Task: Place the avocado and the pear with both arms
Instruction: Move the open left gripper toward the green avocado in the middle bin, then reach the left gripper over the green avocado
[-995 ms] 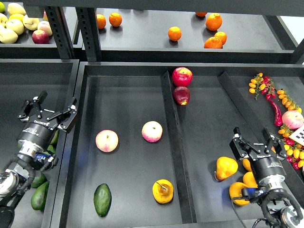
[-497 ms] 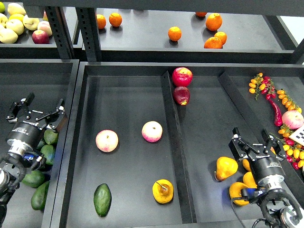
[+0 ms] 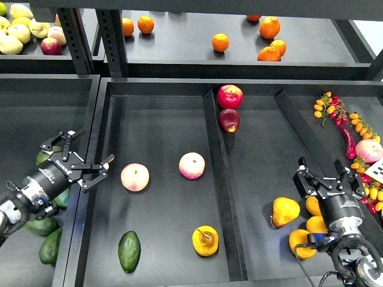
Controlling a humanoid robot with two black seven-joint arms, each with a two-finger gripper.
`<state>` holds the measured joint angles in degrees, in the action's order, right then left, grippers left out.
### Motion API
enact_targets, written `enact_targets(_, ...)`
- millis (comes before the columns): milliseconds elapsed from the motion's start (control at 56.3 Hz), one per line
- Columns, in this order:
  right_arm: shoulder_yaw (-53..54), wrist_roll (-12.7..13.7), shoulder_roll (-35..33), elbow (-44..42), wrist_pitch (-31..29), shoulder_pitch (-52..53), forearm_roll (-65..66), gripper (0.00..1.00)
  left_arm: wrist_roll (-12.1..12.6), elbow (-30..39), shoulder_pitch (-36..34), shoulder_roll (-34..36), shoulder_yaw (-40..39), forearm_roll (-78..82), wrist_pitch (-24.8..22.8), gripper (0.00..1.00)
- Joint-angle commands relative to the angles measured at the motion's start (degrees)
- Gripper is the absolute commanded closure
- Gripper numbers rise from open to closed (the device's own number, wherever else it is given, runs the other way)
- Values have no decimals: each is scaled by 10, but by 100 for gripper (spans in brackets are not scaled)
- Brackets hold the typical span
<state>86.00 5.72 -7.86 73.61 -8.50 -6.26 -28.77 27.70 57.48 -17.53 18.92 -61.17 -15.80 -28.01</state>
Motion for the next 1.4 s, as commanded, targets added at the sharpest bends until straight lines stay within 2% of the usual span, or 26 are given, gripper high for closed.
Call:
enact_targets(0,4,0,-3,-4,2,8,0,0,3,2,-51,38,74,25,0,0)
enact_targets(178,28,0,-3,-30,18,31,6,0,3,7,-126,82,197,47,0,0)
enact_targets(266,41,0,-3,-39,24,41,6,0,3,18,-141,89,242,68,0,0)
enact_targets(497,43,0,-5,-58,24,63,9,0,3,54,-180,89,345,151,0,0)
enact_targets(746,49,0,-5,-58,24,68,9,0,3,46,-215,67,435,153,0,0)
enact_targets(1083,55,0,-6,-58,24,73,10,0,3,24,-216,-13,470,154,0,0)
enact_targets(1385,55,0,-8,-57,25,83,10,0,3,-55,-214,-93,470,143,0,0)
